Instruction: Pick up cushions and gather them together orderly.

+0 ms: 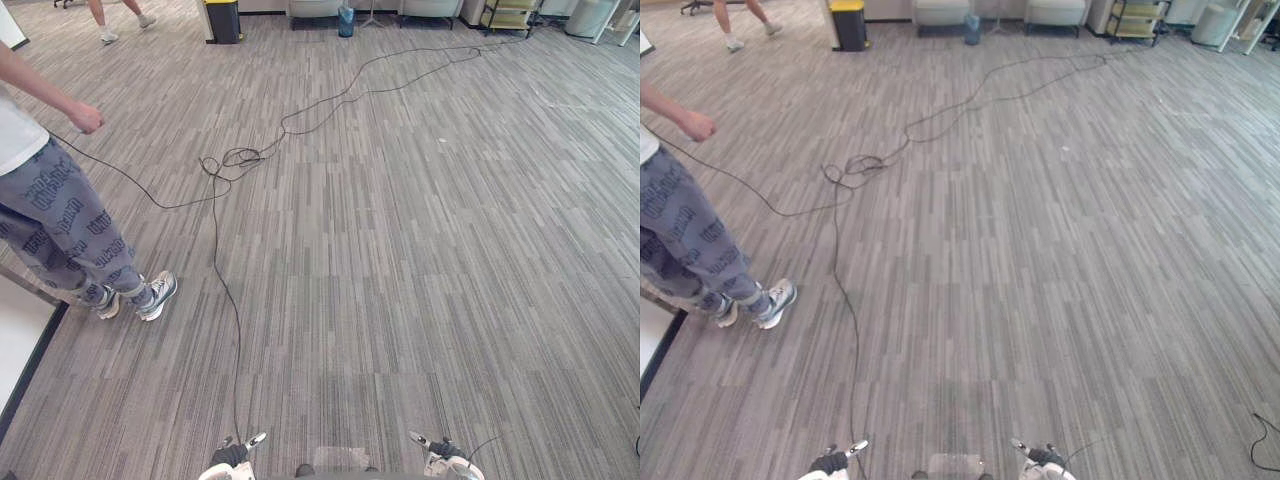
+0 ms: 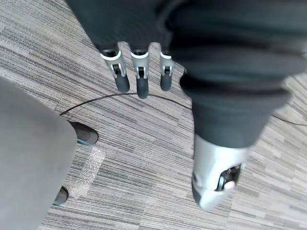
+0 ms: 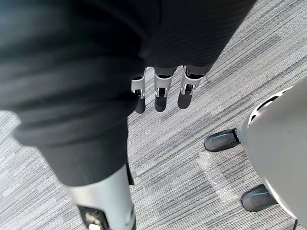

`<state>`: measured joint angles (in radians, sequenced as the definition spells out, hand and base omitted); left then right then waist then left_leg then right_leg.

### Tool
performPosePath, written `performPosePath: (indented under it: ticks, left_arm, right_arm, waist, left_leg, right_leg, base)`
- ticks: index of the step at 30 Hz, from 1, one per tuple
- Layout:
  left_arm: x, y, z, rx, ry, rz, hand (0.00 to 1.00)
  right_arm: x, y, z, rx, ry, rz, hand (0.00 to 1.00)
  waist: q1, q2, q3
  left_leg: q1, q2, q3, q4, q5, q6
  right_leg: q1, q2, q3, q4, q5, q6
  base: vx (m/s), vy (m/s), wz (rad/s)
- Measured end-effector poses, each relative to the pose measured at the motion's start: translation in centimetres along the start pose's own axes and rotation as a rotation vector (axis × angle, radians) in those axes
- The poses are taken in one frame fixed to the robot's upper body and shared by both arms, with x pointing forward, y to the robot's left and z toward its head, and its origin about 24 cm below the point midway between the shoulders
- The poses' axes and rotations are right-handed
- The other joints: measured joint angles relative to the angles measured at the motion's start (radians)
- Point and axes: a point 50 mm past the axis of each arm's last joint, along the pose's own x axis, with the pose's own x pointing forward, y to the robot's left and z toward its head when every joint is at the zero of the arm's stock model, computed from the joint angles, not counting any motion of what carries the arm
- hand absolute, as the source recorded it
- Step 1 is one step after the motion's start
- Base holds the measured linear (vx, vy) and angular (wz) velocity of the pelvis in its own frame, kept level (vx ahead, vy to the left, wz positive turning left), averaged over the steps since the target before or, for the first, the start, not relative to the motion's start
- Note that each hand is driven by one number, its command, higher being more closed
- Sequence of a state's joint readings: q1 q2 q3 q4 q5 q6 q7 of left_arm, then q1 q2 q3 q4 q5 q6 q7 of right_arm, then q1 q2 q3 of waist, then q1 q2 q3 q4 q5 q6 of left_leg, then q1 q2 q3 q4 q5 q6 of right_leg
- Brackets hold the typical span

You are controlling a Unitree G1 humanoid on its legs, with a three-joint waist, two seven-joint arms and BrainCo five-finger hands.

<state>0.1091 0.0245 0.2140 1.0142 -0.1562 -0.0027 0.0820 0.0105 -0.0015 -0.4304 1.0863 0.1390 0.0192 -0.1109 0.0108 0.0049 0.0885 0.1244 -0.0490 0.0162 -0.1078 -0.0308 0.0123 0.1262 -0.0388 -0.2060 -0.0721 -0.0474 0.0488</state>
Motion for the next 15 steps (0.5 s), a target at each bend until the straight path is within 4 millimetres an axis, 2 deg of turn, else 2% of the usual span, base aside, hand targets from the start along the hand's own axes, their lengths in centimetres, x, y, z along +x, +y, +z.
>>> performPosePath:
  ticks: [15]
  left_arm:
    - [0.08,-0.32,0.15,0.054,0.003,-0.010,0.00]
  right_arm:
    - [-0.01,-0.07,-0.02,0.018,0.000,-0.001,0.00]
  waist:
    - [-0.003,0.000,0.007]
  left_leg:
    - [-0.003,-0.003,-0.015,-0.001,0.000,0.001]
  right_leg:
    - [0.000,-0.003,-0.009,0.005,-0.008,0.001]
  base:
    - [0.00,0.000,0.02]
